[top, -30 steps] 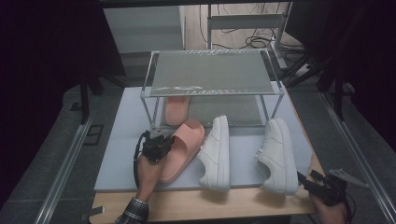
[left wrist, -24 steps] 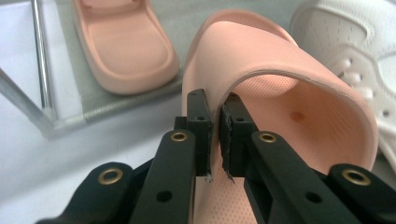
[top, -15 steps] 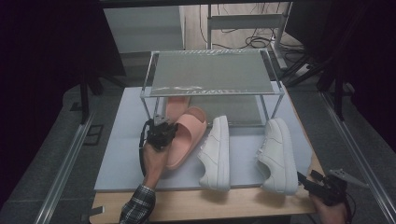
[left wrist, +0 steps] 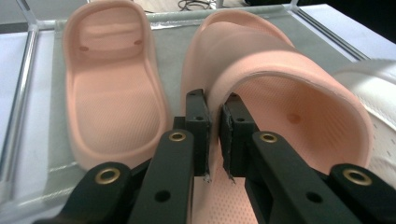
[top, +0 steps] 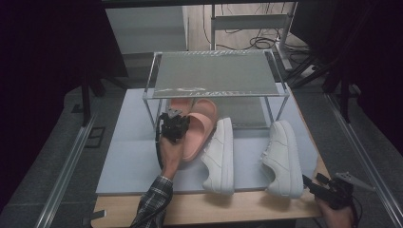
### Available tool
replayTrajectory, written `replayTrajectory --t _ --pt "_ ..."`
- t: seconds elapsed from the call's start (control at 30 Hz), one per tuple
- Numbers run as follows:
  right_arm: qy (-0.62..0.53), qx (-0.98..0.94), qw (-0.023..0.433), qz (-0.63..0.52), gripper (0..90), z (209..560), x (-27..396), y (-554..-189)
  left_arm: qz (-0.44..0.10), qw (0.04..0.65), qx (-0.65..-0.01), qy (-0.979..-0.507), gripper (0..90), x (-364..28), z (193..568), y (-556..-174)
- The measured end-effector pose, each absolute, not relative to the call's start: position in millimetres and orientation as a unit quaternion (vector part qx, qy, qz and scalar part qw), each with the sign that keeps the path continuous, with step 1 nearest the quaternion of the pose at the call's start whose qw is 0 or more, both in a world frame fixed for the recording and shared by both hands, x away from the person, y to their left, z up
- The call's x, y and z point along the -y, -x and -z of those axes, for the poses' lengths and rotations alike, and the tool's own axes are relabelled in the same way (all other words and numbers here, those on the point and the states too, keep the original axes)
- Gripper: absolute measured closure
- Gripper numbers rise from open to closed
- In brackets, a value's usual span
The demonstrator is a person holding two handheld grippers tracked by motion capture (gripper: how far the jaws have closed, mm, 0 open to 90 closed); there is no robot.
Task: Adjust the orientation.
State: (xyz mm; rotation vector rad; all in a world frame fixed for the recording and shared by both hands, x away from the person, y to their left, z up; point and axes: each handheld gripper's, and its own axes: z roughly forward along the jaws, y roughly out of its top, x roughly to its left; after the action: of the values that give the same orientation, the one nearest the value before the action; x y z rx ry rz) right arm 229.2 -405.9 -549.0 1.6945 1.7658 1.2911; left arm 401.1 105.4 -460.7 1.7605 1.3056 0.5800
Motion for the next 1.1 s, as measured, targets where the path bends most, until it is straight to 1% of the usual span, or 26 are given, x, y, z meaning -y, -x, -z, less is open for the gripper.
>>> replayTrajectory --t 0.37,0.5,0.7,0.77,0.83,1.1 --pt "-0.602 -0.626 0.184 -0.461 24.1 549 406 -229 -0.234 0.419 -0.566 -0.67 82.8 -90 478 -426" --pt "-0.602 -0.625 0.184 -0.462 24.1 549 406 -229 -0.245 0.408 -0.572 -0.668 81.4 -84 483 -433" --pt "-0.601 -0.626 0.184 -0.462 24.1 549 406 -229 -0.232 0.408 -0.592 -0.655 81.4 -82 489 -441" --pt "-0.601 -0.625 0.184 -0.462 24.1 549 406 -229 -0.226 0.415 -0.593 -0.652 78.8 -85 489 -442" --pt "-0.602 -0.625 0.183 -0.462 24.2 549 407 -229 -0.226 0.416 -0.589 -0.656 75.8 -87 487 -441" --pt "-0.601 -0.627 0.185 -0.46 24.2 549 406 -229 -0.227 0.415 -0.551 -0.688 72.6 -98 472 -426"
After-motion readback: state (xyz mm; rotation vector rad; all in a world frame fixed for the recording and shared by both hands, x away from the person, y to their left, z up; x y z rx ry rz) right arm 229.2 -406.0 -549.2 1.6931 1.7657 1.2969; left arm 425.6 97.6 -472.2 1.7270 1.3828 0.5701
